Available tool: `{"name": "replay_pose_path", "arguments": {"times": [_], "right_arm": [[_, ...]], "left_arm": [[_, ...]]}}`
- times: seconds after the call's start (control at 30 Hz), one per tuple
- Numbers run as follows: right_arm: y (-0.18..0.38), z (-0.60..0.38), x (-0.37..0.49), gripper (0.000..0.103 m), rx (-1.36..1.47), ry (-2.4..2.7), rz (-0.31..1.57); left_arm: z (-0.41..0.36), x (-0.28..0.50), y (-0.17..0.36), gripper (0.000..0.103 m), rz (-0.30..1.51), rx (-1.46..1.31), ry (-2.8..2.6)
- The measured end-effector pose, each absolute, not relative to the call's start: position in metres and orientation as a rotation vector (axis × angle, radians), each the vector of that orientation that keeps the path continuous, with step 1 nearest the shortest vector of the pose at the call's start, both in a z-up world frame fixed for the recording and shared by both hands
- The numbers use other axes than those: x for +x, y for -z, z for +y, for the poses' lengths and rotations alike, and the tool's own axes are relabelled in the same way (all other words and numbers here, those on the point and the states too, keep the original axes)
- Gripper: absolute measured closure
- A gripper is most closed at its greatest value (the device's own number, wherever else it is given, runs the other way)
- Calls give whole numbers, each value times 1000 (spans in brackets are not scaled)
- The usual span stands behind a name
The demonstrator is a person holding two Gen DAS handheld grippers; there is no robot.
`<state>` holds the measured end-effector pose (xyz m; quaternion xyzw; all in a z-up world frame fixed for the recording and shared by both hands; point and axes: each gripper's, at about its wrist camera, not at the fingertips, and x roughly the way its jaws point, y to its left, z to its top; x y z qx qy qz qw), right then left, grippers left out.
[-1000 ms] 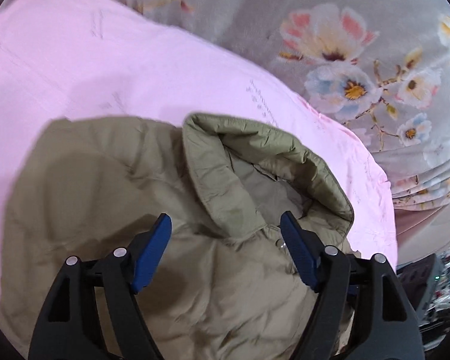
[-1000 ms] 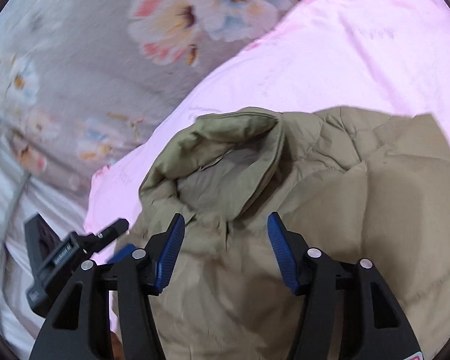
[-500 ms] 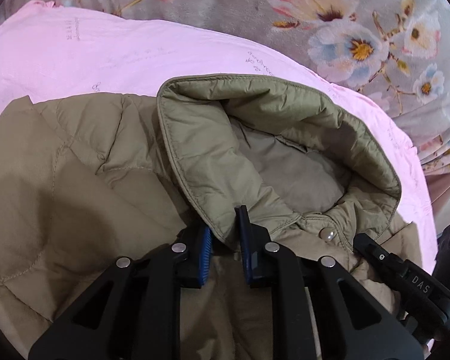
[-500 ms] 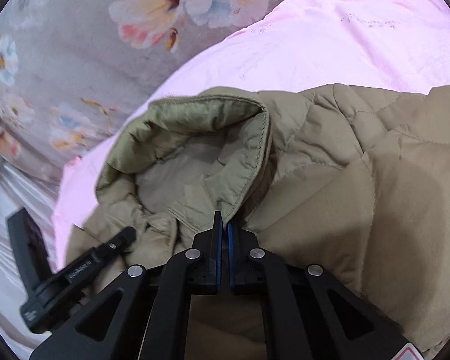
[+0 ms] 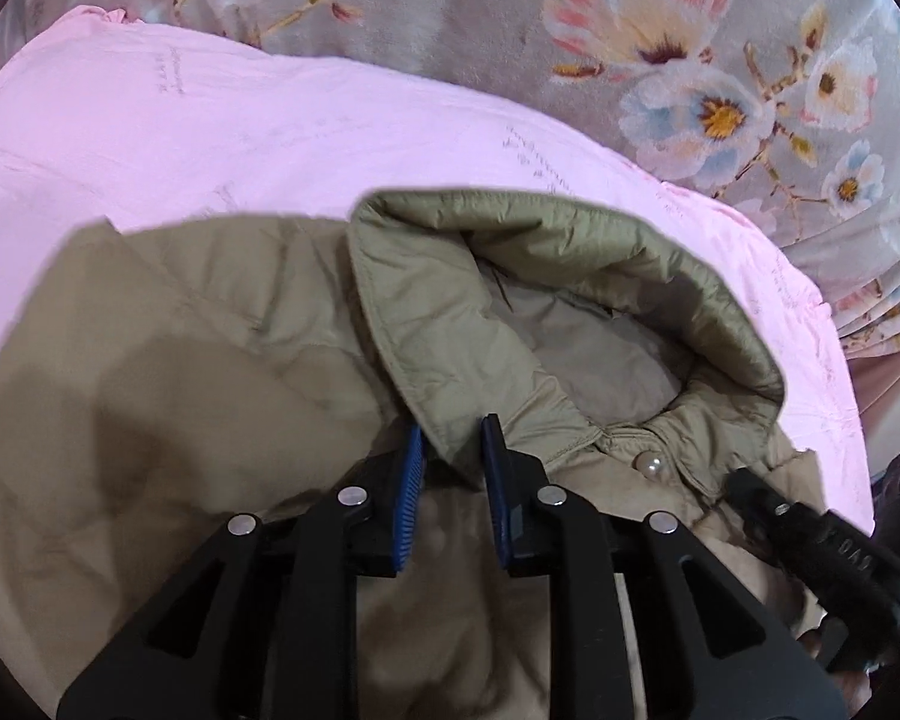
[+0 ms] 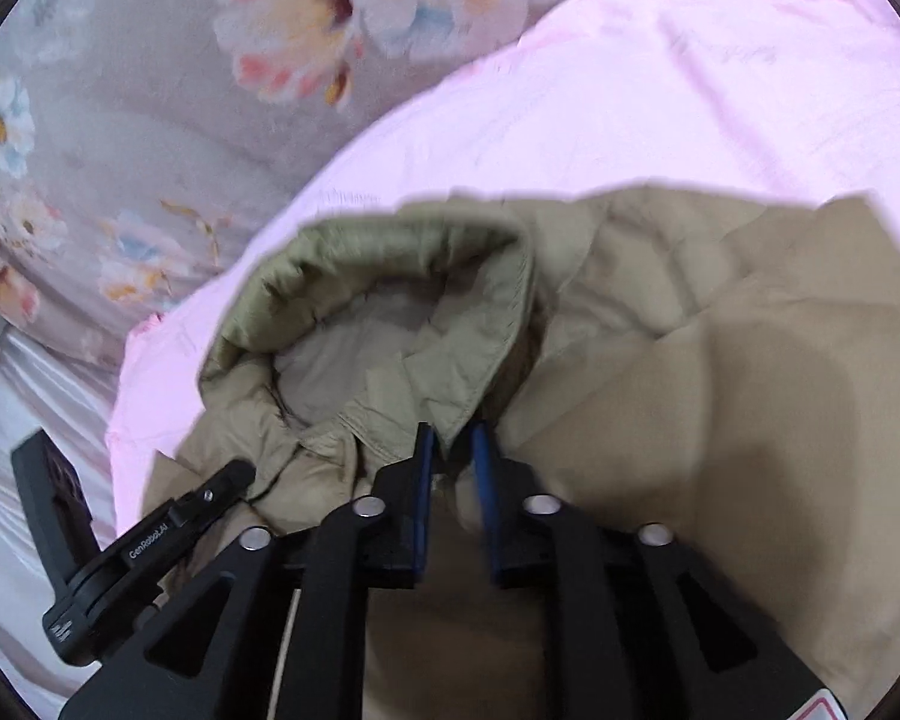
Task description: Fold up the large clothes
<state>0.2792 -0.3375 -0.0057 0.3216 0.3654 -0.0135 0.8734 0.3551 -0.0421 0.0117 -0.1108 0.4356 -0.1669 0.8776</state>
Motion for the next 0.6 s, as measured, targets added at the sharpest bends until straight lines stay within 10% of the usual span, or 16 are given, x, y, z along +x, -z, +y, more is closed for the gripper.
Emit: {"name": "replay_pose_path", "arguments": {"times": [0.27,0.6], "right_arm": [[-56,-356,313,78,636,-3,622],[1,-355,377,77,619,-12,820]], "left_arm": [[-27,424,-86,67,851,-297,306],[-54,484,-12,71,1165,-389,376]]}}
